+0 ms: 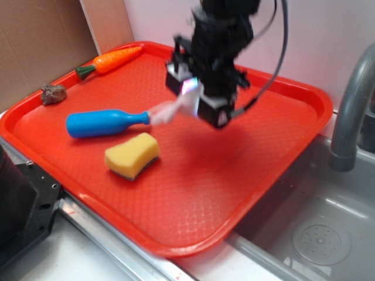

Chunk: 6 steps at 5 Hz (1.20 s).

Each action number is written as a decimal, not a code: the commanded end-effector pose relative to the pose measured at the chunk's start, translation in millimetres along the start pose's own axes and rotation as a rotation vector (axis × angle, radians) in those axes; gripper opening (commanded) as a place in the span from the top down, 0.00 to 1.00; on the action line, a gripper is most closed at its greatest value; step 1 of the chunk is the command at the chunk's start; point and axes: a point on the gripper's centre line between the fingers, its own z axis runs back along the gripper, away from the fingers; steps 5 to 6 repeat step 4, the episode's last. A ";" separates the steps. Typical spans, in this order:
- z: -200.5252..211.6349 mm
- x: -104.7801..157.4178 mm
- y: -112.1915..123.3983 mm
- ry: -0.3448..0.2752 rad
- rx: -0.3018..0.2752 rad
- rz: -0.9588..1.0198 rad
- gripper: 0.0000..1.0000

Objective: Grab the pink bunny.

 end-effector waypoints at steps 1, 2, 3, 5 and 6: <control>98.1 -14.8 63.3 -0.280 -0.040 0.115 1.00; 98.0 -18.6 89.4 -0.272 -0.057 0.177 1.00; 82.2 -27.4 105.7 -0.213 -0.061 0.227 1.00; 70.4 -33.3 106.4 -0.194 -0.091 0.244 1.00; 70.4 -33.3 106.4 -0.194 -0.091 0.244 1.00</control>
